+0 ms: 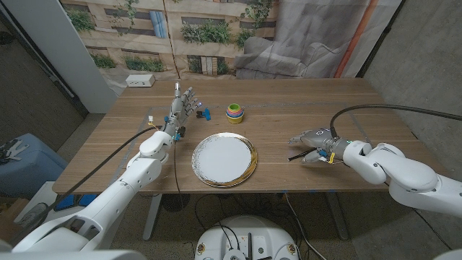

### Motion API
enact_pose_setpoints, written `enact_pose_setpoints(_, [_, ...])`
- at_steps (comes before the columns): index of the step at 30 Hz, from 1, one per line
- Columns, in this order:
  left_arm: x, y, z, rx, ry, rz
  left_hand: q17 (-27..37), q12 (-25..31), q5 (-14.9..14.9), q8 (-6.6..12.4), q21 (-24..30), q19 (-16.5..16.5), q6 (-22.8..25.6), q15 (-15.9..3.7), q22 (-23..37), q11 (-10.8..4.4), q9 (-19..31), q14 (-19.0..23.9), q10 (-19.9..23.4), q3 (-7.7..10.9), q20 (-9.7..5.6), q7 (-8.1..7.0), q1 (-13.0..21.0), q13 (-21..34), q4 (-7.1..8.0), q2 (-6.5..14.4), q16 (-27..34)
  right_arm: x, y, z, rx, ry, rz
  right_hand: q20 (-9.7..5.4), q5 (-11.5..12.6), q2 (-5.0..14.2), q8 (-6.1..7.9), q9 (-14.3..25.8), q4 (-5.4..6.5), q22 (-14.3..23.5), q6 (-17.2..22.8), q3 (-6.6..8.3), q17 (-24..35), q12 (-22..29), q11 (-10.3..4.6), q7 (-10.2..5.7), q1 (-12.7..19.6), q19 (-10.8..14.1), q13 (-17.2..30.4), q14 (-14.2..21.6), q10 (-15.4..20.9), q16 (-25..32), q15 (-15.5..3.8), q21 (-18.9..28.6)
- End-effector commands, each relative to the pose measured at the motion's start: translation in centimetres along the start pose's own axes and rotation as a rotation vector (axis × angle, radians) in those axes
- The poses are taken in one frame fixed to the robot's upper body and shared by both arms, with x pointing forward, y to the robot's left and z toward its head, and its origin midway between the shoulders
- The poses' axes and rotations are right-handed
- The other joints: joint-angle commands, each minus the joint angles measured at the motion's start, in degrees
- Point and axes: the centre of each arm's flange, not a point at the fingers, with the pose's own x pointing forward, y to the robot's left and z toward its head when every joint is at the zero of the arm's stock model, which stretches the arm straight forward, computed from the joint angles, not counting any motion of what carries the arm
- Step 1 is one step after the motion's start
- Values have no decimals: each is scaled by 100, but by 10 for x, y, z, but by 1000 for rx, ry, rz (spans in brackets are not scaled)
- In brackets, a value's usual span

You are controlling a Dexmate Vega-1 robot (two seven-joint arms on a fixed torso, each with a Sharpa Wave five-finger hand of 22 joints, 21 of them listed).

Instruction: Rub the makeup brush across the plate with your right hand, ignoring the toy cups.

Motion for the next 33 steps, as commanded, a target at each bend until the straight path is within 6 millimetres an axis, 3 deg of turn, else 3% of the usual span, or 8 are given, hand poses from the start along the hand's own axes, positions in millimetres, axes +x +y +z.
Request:
enact_pose_setpoints(1, [0,0,0,0,0,0,10,38,22,44,38,48,-7,-78,26,-55,13,43,-5,-6,-2,-48,-7,15,39,82,21,6,4,5,-20,0,15,-10,18,23,76,10,8,10,145,16,12,48,-75,-8,117,68,-7,131,146,58,-372,-40])
enact_pose_setpoints(13, [0,0,0,0,0,0,10,42,22,44,38,50,-6,-76,26,-63,13,46,5,-6,3,-48,-7,15,39,82,22,11,2,2,-21,-6,49,-38,12,60,114,11,42,11,319,6,10,10,-124,-10,230,41,-18,163,252,51,-422,-67])
enact_pose_setpoints(33, [0,0,0,0,0,2,10,43,22,43,37,47,-8,-76,26,-65,13,45,8,-6,-1,-48,-7,15,38,82,21,16,8,0,-25,-12,46,-122,-19,253,300,38,117,14,1038,-129,41,17,-142,-18,298,190,-11,557,943,175,-572,-50])
